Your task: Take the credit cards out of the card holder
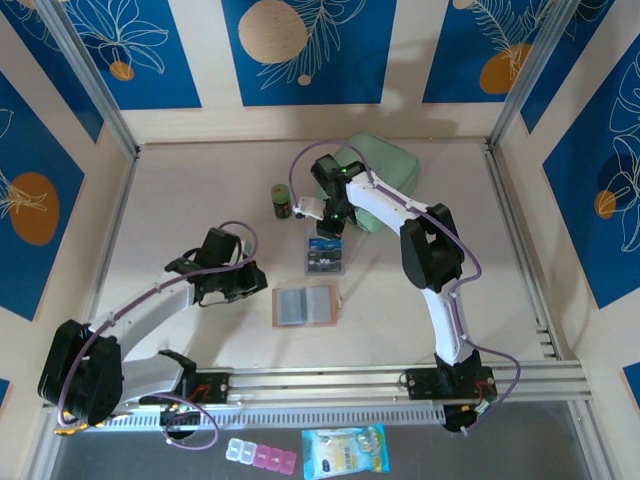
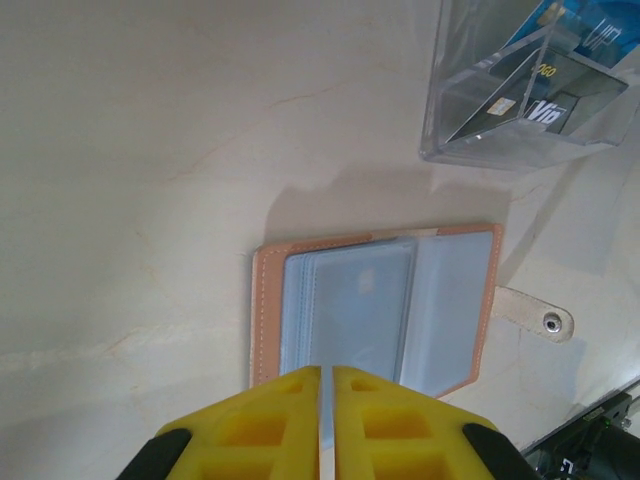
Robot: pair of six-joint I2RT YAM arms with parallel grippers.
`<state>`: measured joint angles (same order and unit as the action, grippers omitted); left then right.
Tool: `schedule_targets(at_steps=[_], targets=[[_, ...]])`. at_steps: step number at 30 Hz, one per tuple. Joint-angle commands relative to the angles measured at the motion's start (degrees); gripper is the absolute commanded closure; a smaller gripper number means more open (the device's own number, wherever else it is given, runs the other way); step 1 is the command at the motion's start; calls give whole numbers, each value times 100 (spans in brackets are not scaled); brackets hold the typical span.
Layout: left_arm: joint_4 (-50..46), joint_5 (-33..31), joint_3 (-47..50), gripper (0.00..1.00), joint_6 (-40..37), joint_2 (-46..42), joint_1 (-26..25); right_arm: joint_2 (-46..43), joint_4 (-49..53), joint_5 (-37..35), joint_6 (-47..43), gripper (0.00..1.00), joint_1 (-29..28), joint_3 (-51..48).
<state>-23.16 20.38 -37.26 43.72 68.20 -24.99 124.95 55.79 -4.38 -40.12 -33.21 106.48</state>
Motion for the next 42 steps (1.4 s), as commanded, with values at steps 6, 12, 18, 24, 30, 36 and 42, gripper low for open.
schedule_targets(at_steps=[6, 12, 18, 24, 30, 36, 42], targets=[[368, 334, 199, 89, 187, 27, 43, -755, -385, -292, 899, 100, -105, -232], [603, 405, 304, 89, 275, 96, 6, -1331, -595, -50, 2177, 98, -346, -799], [873, 471, 485, 89, 382, 114, -97, -1998, -1086, 446, 4086, 96, -686, -1682], [961, 391, 683, 89, 371, 54, -229, -2748, -2186, 925, 6332, 97, -999, -3014], [1120, 319, 1013, 92, 430, -77, -356, -3169, -3326, 1229, 7848, 97, -1495, -4088], [1269, 269, 1150, 94, 505, -71, -577, -2964, -3143, 1390, 8506, 97, -1642, -4215], [1411, 218, 1169, 97, 536, 121, -771, -2862, -3266, 1354, 8659, 86, -1713, -4420]])
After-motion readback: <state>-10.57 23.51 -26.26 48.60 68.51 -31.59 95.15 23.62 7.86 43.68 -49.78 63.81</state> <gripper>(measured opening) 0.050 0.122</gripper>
